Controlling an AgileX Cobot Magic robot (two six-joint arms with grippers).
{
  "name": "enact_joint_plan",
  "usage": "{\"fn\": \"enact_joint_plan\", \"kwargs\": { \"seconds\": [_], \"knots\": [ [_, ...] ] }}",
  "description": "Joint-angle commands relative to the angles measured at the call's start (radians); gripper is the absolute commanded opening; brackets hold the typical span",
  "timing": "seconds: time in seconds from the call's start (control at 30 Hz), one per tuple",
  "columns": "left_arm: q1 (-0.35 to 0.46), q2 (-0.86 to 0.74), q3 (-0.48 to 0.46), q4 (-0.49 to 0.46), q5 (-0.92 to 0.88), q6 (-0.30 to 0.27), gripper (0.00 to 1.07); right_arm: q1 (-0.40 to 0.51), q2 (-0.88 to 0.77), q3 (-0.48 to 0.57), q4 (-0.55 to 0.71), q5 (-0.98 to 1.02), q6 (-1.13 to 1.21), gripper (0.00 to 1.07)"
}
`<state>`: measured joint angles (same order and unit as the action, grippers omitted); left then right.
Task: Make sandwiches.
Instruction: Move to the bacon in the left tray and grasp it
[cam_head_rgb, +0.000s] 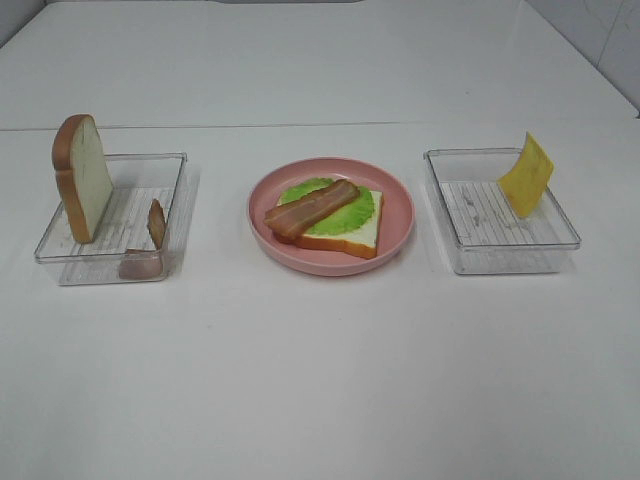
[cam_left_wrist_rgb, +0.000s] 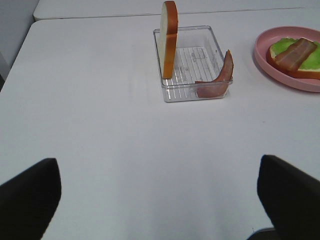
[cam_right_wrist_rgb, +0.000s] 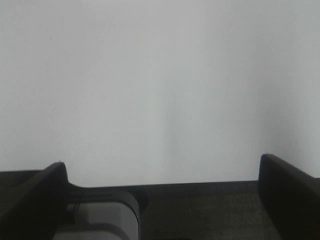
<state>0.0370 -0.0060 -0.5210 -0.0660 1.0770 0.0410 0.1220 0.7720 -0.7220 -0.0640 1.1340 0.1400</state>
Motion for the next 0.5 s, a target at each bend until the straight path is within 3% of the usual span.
{"fn": "enact_joint_plan", "kwargs": {
  "seconds": [0.03,0.5],
  "knots": [
    [0.003,-0.016,0.001,-0.004,-0.002,0.000,1.01,-0.048,-0.091,0.040,0.005,-0.042,-0.013,0.99],
    [0.003,-0.016,0.001,-0.004,-0.002,0.000,1.01,-0.070,-0.563,0.235,0.007,-0.083,-0.070,0.99]
  ]
}}
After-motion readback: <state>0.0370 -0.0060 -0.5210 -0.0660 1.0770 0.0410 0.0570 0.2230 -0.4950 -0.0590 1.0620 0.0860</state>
